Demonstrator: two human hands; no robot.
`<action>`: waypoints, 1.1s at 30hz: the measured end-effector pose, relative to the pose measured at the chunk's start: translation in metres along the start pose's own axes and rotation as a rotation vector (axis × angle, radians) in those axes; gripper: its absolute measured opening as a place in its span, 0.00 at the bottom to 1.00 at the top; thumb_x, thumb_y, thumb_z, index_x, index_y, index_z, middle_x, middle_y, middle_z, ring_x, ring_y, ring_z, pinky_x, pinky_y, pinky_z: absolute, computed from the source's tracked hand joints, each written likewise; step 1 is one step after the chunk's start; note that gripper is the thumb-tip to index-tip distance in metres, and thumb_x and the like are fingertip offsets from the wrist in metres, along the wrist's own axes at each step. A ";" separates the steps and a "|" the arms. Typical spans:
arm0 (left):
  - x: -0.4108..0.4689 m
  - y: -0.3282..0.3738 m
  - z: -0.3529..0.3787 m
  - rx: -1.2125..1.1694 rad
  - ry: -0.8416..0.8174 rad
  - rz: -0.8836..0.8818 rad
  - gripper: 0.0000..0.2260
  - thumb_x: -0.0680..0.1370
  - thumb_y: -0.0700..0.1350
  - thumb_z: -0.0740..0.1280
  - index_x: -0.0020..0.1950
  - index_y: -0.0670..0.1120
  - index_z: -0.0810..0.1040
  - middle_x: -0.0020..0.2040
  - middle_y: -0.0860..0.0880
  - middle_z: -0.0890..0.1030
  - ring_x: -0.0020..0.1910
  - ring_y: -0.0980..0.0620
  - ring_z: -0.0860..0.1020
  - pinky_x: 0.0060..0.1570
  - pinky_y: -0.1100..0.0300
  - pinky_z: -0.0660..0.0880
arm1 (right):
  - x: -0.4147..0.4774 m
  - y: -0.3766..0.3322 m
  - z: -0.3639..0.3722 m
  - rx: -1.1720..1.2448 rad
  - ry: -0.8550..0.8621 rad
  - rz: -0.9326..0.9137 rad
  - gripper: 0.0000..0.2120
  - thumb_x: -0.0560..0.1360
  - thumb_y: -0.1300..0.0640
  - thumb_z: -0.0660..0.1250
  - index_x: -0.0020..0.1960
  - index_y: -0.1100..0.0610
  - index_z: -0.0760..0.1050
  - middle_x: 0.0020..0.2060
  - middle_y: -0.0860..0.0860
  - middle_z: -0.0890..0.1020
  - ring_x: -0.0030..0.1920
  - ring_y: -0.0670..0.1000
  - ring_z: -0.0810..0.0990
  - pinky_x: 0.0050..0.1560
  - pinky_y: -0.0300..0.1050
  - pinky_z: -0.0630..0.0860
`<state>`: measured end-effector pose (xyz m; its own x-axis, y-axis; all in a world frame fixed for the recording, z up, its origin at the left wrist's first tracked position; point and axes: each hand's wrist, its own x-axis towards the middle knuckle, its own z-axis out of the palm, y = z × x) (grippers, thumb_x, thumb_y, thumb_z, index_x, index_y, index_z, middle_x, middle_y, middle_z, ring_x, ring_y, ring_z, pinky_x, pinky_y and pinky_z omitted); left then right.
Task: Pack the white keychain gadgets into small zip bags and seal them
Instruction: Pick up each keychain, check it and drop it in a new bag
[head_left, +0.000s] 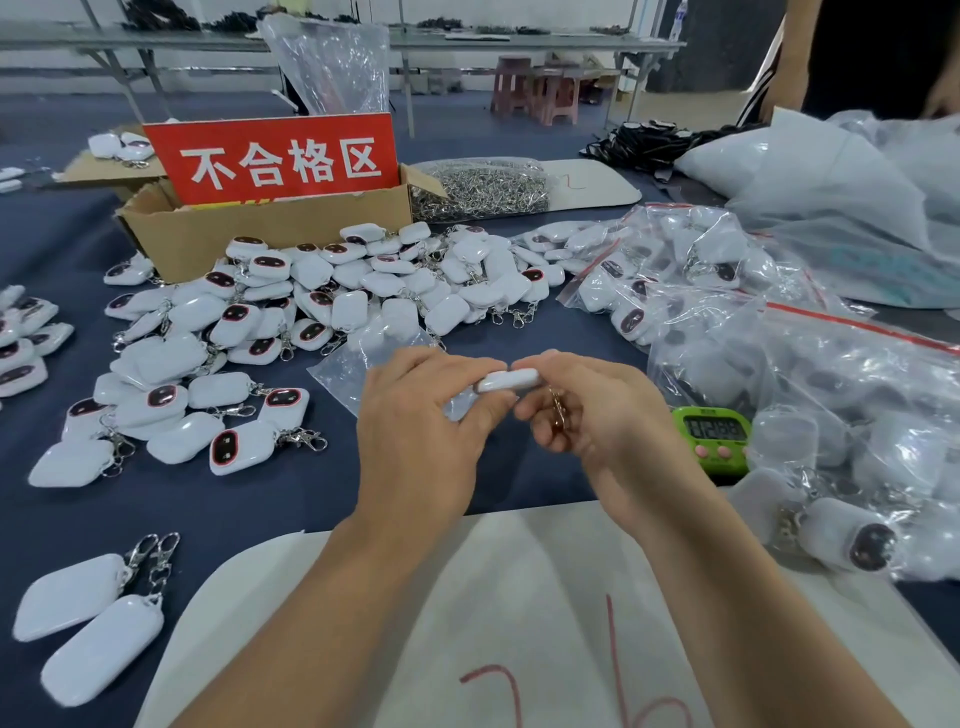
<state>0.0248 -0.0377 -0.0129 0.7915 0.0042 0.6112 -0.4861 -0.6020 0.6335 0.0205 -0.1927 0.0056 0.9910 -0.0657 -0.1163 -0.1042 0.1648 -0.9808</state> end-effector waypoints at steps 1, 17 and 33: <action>0.000 0.000 0.000 0.012 0.001 -0.001 0.08 0.74 0.50 0.72 0.52 0.53 0.87 0.45 0.70 0.77 0.51 0.61 0.72 0.57 0.51 0.72 | 0.000 0.000 0.000 -0.051 0.005 -0.024 0.11 0.81 0.56 0.67 0.49 0.61 0.86 0.33 0.56 0.82 0.29 0.51 0.72 0.31 0.40 0.68; -0.001 0.006 0.001 -0.014 0.037 -0.114 0.09 0.73 0.54 0.73 0.52 0.57 0.87 0.44 0.78 0.74 0.50 0.66 0.71 0.54 0.72 0.64 | -0.002 0.002 0.002 -0.215 0.089 -0.137 0.12 0.77 0.58 0.73 0.35 0.54 0.81 0.28 0.52 0.80 0.28 0.49 0.70 0.31 0.37 0.69; -0.001 0.001 0.000 0.554 -0.126 -0.131 0.08 0.77 0.45 0.67 0.40 0.51 0.84 0.34 0.53 0.81 0.36 0.50 0.72 0.48 0.55 0.58 | 0.002 0.010 0.003 -0.462 0.177 -0.104 0.07 0.71 0.54 0.69 0.35 0.48 0.82 0.28 0.50 0.84 0.28 0.47 0.74 0.36 0.46 0.74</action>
<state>0.0236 -0.0384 -0.0130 0.8863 0.0325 0.4619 -0.1413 -0.9309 0.3367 0.0221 -0.1883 -0.0040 0.9730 -0.2310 0.0005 -0.0712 -0.3019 -0.9507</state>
